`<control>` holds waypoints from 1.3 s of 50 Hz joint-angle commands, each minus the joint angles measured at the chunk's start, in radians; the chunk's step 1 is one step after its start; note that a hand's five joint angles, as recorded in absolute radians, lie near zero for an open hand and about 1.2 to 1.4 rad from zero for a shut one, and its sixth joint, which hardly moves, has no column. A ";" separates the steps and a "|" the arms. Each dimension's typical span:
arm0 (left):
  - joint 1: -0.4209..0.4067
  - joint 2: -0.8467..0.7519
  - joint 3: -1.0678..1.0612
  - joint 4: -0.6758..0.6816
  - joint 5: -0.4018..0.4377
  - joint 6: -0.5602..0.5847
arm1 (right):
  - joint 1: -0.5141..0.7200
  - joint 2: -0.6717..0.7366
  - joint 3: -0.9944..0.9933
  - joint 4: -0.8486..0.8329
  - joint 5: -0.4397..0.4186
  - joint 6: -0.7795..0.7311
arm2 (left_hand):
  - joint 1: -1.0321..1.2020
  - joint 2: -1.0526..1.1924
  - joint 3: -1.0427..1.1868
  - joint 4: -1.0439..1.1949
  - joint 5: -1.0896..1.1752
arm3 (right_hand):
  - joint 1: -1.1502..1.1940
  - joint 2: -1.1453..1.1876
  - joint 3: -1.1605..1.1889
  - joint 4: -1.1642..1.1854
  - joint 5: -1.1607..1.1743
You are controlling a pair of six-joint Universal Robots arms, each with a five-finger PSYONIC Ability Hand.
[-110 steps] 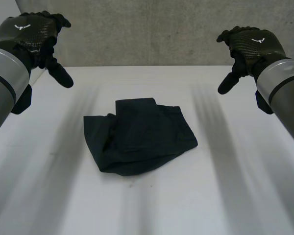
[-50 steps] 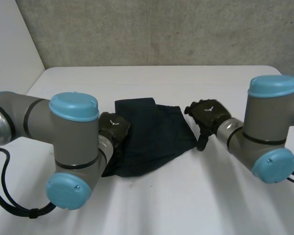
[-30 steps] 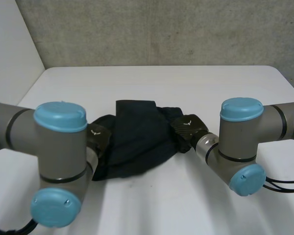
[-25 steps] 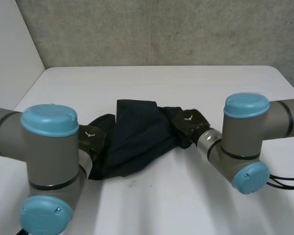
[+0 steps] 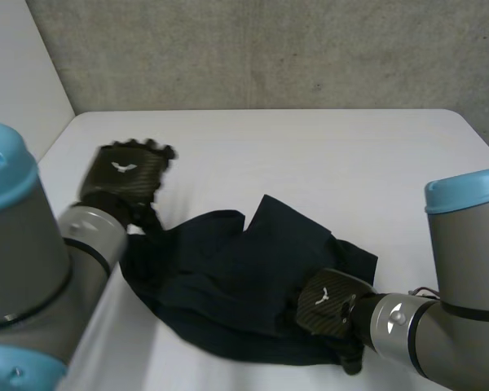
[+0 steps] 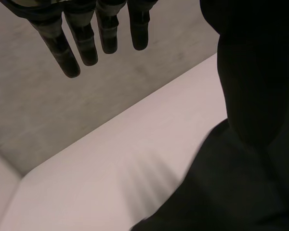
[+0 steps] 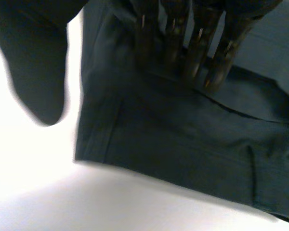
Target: Fold the shorts.
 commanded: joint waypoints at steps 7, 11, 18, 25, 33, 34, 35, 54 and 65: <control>-0.235 -0.206 0.027 -0.019 0.023 0.001 | -0.097 -0.180 0.065 -0.068 0.029 0.160 | 0.001 0.010 -0.002 0.007 0.008 | -0.104 -0.144 -0.150 -0.152 -0.156; -0.235 -0.222 0.012 -0.029 0.008 0.004 | -0.160 -0.204 0.106 -0.067 0.010 0.158 | 0.007 0.016 0.004 0.013 0.014 | -0.104 -0.144 -0.150 -0.152 -0.156; -0.237 -0.278 0.029 -0.028 0.000 0.009 | -0.223 -0.212 0.120 -0.084 0.012 0.166 | 0.211 0.220 0.208 0.218 0.218 | -0.101 -0.141 -0.147 -0.149 -0.153; -0.211 -0.321 0.067 0.055 -0.021 0.007 | -0.227 -0.200 0.114 -0.201 0.012 0.245 | 1.163 1.172 1.160 1.170 1.170 | -0.110 -0.150 -0.155 -0.158 -0.162; -0.097 -0.264 0.029 0.095 -0.138 -0.009 | -0.260 -0.128 0.065 -0.329 0.021 0.468 | 1.163 1.172 1.160 1.170 1.170 | -0.220 -0.260 -0.266 -0.268 -0.272; -0.082 -0.250 0.020 0.096 -0.152 -0.012 | -0.260 -0.119 0.056 -0.331 0.021 0.485 | 1.163 1.172 1.160 1.170 1.170 | -0.220 -0.260 -0.266 -0.268 -0.272; -0.065 -0.236 0.012 0.099 -0.162 -0.015 | -0.258 -0.106 0.046 -0.331 0.021 0.502 | 1.163 1.172 1.160 1.170 1.170 | -0.220 -0.260 -0.266 -0.268 -0.272; 0.023 -0.055 -0.169 0.104 -0.172 -0.103 | -0.142 0.335 -0.466 -0.191 0.058 0.843 | 1.163 1.172 1.160 1.170 1.170 | -0.220 -0.260 -0.266 -0.268 -0.272; 0.125 -0.045 -0.206 0.107 -0.169 -0.104 | -0.082 0.540 -0.699 -0.107 0.070 0.843 | 1.163 1.172 1.160 1.170 1.170 | 0.323 0.283 0.277 0.275 0.270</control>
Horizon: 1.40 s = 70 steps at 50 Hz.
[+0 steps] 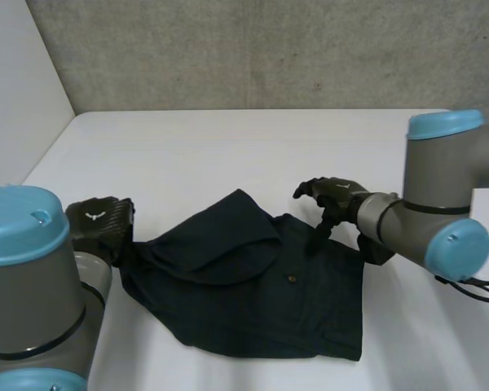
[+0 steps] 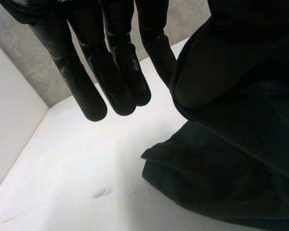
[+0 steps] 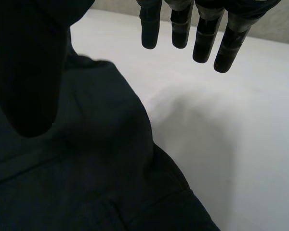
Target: Fold the shorts.
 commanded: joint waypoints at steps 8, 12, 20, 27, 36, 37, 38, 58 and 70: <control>0.085 0.002 0.006 0.025 0.002 0.000 | 0.036 0.034 -0.095 0.050 -0.076 -0.008 | -0.151 -0.202 -0.199 -0.206 -0.153 | 1.191 1.173 1.186 1.159 1.152; 0.099 0.007 0.039 0.033 0.005 0.007 | 0.034 -0.011 -0.076 0.056 -0.132 -0.013 | -0.495 -0.546 -0.542 -0.550 -0.496 | 1.191 1.173 1.186 1.159 1.152; 0.172 0.062 0.105 0.031 0.054 0.011 | 0.024 -0.141 0.034 0.050 -0.149 -0.117 | -0.751 -0.802 -0.798 -0.806 -0.752 | 1.191 1.173 1.186 1.159 1.152; 0.119 0.074 0.164 0.028 0.157 0.007 | 0.039 -0.201 0.129 0.032 -0.149 -0.169 | -0.804 -0.855 -0.851 -0.859 -0.805 | 1.191 1.173 1.186 1.159 1.152; -0.019 0.004 0.288 0.019 0.173 -0.003 | 0.059 -0.330 0.307 -0.083 -0.133 -0.198 | -0.792 -0.843 -0.840 -0.847 -0.793 | 1.191 1.173 1.186 1.159 1.152; -0.047 -0.033 0.315 0.007 0.171 -0.010 | 0.061 -0.344 0.318 -0.089 -0.133 -0.200 | -0.789 -0.840 -0.837 -0.844 -0.790 | 1.191 1.173 1.186 1.159 1.152; -0.061 -0.053 0.332 -0.004 0.171 -0.015 | 0.062 -0.358 0.328 -0.094 -0.135 -0.200 | -0.789 -0.840 -0.837 -0.844 -0.790 | 1.191 1.173 1.186 1.159 1.152; -0.113 -0.352 0.529 -0.242 0.174 -0.167 | 0.064 -0.399 0.413 -0.102 -0.133 -0.275 | 0.041 -0.010 -0.007 -0.014 0.040 | 1.191 1.173 1.186 1.159 1.152; -0.104 -0.267 0.452 -0.248 0.186 -0.153 | 0.042 -0.391 0.323 -0.080 -0.106 -0.191 | 0.218 0.167 0.171 0.163 0.217 | 0.119 0.101 0.113 0.086 0.079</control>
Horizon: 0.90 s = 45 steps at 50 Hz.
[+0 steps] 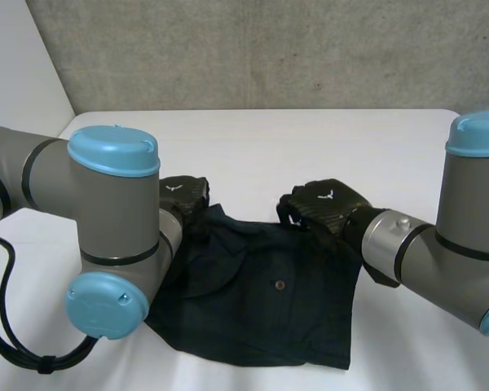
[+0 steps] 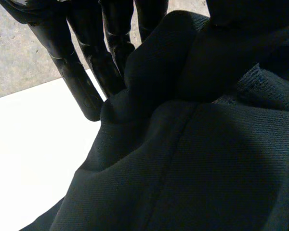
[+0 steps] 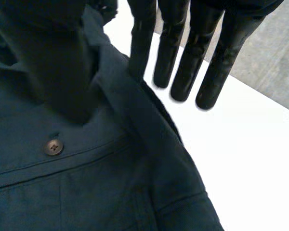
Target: Fold the shorts.
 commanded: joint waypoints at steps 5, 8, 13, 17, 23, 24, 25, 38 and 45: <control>-0.008 0.136 -0.114 -0.001 0.005 0.007 | -0.061 0.050 -0.141 0.080 0.006 0.168 | 0.230 0.185 0.198 0.186 0.227 | -0.337 -0.425 -0.431 -0.431 -0.436; -0.008 0.148 -0.121 -0.001 0.005 0.007 | -0.064 0.109 -0.196 0.157 0.004 0.186 | 0.224 0.179 0.192 0.180 0.221 | -0.384 -0.472 -0.478 -0.478 -0.483; -0.008 0.151 -0.123 -0.001 0.005 0.007 | -0.061 0.192 -0.256 0.240 -0.005 0.176 | 0.224 0.179 0.192 0.180 0.221 | -0.381 -0.469 -0.475 -0.475 -0.480; -0.002 0.145 -0.120 0.001 0.007 0.008 | -0.061 0.258 -0.305 0.254 0.000 0.153 | 0.224 0.179 0.192 0.180 0.221 | -0.244 -0.332 -0.337 -0.338 -0.343; 0.010 0.118 -0.092 0.037 0.016 0.008 | -0.055 0.314 -0.405 0.256 0.003 0.090 | 0.238 0.194 0.206 0.194 0.236 | 0.827 0.739 0.734 0.733 0.728; 0.019 0.101 -0.068 0.065 0.034 0.010 | -0.055 0.316 -0.458 0.252 0.016 0.061 | 0.270 0.225 0.238 0.226 0.267 | 0.827 0.739 0.734 0.733 0.728; 0.027 0.095 -0.053 0.082 0.048 0.011 | -0.057 0.316 -0.493 0.251 0.015 0.044 | 0.270 0.226 0.238 0.226 0.268 | 0.827 0.739 0.734 0.733 0.728; 0.148 0.111 0.317 0.576 0.251 0.306 | -0.009 0.198 -0.886 -0.195 0.134 0.012 | 0.270 0.226 0.238 0.226 0.268 | 0.827 0.739 0.734 0.733 0.728; 0.150 0.262 0.250 0.662 0.312 0.246 | 0.003 0.080 -0.724 -0.358 0.138 0.012 | 0.270 0.226 0.238 0.226 0.268 | 0.827 0.739 0.734 0.733 0.728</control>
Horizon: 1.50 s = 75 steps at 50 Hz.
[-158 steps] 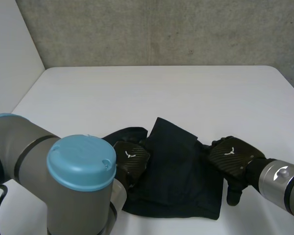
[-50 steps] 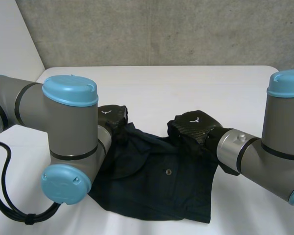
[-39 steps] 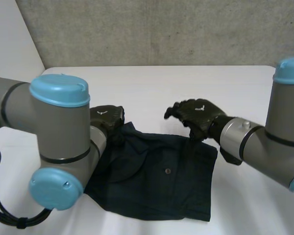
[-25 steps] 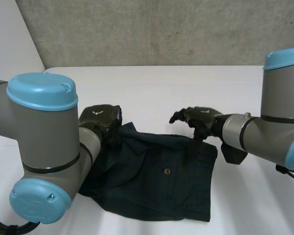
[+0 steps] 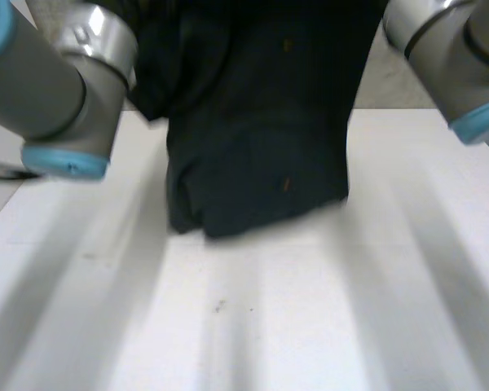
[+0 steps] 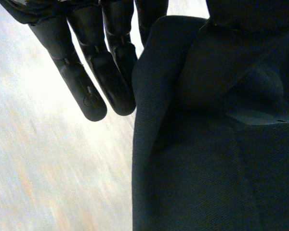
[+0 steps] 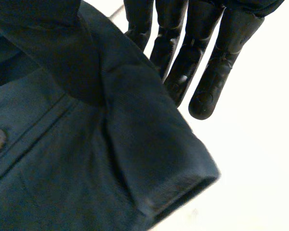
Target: Fold the shorts.
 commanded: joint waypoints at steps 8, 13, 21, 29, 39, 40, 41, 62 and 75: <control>0.029 0.143 -0.308 0.073 0.064 -0.108 | 0.014 -0.119 0.377 -0.135 -0.002 0.002 | 0.270 0.202 0.205 0.197 0.268 | 0.430 0.219 0.220 0.206 0.260; 0.044 0.125 -0.495 0.060 0.064 -0.106 | 0.017 -0.119 0.562 -0.123 -0.007 -0.001 | 0.270 0.202 0.205 0.197 0.268 | 0.430 0.219 0.220 0.206 0.260; 0.031 0.037 -0.714 0.026 0.064 -0.100 | 0.028 -0.047 0.820 -0.122 -0.016 -0.018 | 0.119 0.050 0.054 0.046 0.116 | 0.430 0.219 0.220 0.206 0.260; -0.003 0.096 -0.808 -0.108 0.048 0.001 | 0.017 -0.042 0.935 -0.122 -0.022 -0.010 | -0.569 -0.637 -0.633 -0.641 -0.571 | 0.430 0.219 0.220 0.206 0.260; -0.037 0.183 -0.825 -0.255 -0.177 -0.023 | 0.016 -0.122 0.992 -0.120 -0.020 0.003 | -0.713 -0.781 -0.778 -0.786 -0.715 | 0.430 0.219 0.220 0.206 0.260; -0.046 0.186 -0.824 -0.255 -0.195 -0.040 | 0.017 -0.128 0.992 -0.120 -0.022 0.005 | -0.722 -0.790 -0.786 -0.794 -0.724 | 0.430 0.219 0.220 0.206 0.260; -0.054 0.189 -0.824 -0.255 -0.220 -0.063 | 0.019 -0.139 0.992 -0.120 -0.021 0.006 | -0.727 -0.796 -0.792 -0.800 -0.730 | 0.430 0.219 0.220 0.206 0.260; -0.170 0.094 -0.747 -0.326 -0.338 -0.526 | 0.043 -0.229 1.000 -0.119 -0.008 0.097 | -0.915 -0.984 -0.980 -0.988 -0.918 | 0.430 0.219 0.220 0.206 0.260; -0.101 -0.068 -0.653 -0.330 -0.389 -0.669 | 0.043 -0.263 1.018 -0.119 -0.005 0.092 | -0.857 -0.925 -0.922 -0.930 -0.860 | 0.430 0.219 0.220 0.206 0.260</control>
